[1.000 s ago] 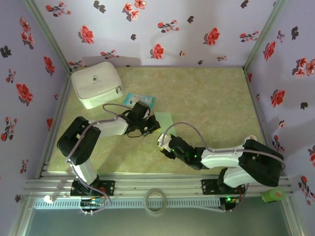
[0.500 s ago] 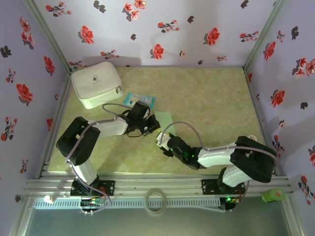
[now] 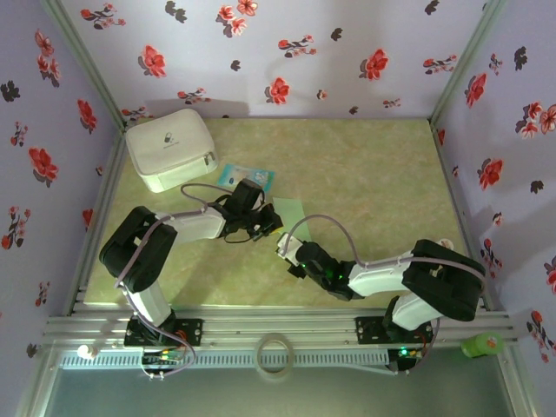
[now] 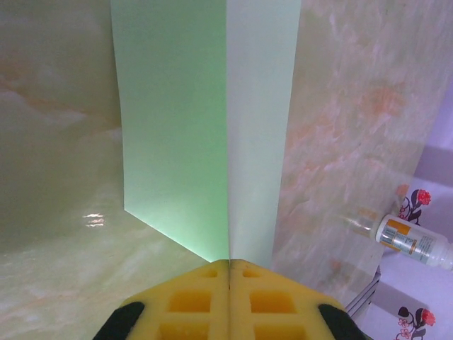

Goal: Fold a paper plane with a square sheet of paper (pick it up from the middle)
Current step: Third fold the triangle at the center of the table.

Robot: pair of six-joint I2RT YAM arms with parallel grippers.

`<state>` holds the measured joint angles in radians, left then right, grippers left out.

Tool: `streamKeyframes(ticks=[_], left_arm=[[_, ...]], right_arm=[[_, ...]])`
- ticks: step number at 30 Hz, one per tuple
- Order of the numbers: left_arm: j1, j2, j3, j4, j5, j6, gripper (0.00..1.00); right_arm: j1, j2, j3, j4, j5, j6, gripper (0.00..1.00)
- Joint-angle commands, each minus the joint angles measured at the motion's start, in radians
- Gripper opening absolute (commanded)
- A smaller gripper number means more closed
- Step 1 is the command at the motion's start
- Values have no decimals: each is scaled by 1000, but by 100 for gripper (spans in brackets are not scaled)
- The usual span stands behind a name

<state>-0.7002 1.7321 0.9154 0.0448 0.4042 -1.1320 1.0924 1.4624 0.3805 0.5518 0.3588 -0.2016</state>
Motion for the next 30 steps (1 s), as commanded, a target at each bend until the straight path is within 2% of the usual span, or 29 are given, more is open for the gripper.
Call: streamKeyframes(ticks=[1,11,20,21,23,25,28,30], left_arm=[[8,-23,-5,5,11,1,1],[10,-15,-1,6,14,3,1],[12,-16,-10,13,13,4,2],[14,-15,-11,16,13,7,4],[19,-26,-14,14,9,16,16],[28,-54,-16,-25,-14,37,24],[51,-120,-4,-121,-71,88,38],[77,-152,9,-160,-81,117,41]], right_arm=[[7,-19,-13,31,-4,53,18],[6,-31,-21,48,-13,77,19],[3,-17,-22,54,10,111,0],[0,-18,-22,54,12,129,0],[-11,-23,-14,31,3,167,0],[-29,-32,-10,4,-16,213,0],[-87,-42,-11,2,-157,287,0],[-141,-40,-2,0,-272,361,0]])
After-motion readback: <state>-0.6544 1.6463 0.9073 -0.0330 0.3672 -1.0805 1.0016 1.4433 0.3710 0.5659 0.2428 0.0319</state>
